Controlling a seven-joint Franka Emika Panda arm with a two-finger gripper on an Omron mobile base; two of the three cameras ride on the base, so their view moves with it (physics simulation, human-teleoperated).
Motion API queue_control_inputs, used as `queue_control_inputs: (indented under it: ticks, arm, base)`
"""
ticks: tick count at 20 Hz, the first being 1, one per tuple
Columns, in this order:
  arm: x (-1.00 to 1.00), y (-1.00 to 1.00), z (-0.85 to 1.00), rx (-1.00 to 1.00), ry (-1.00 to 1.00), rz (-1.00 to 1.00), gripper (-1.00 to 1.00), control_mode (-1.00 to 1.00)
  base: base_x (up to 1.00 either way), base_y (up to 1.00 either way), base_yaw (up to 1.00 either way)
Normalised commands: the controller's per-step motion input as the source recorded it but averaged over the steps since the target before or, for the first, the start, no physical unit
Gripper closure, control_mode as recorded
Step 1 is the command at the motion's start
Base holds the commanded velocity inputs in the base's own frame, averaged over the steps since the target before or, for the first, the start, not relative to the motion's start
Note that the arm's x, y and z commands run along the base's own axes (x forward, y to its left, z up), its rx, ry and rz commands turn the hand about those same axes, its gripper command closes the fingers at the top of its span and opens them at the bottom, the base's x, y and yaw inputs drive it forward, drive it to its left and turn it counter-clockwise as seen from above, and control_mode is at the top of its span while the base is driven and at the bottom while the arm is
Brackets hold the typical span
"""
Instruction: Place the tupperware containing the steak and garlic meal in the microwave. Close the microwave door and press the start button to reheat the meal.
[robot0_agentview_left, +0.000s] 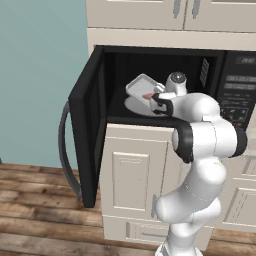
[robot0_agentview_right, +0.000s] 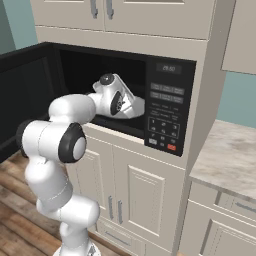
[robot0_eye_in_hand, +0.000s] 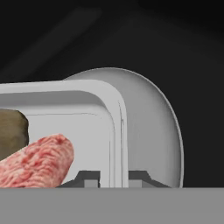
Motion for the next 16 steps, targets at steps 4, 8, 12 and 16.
queue_control_inputs:
  ticks: [4, 8, 12, 16]
  arm:
    - [0.3, 0.0, -0.31, -0.01, 0.0, -0.02, 1.0, -1.0]
    - [0.4, 0.0, -0.34, 0.0, 0.0, 0.0, 1.0, -1.0]
    - [0.39, 0.0, -0.23, -0.01, 0.0, -0.01, 1.0, -1.0]
    - [0.2, 0.0, -0.09, -0.02, 0.0, -0.02, -1.0, -1.0]
  base:
    - [0.0, 0.0, 0.0]
    - [0.0, 0.0, 0.0]
    - [0.0, 0.0, 0.0]
    - [0.0, 0.0, 0.0]
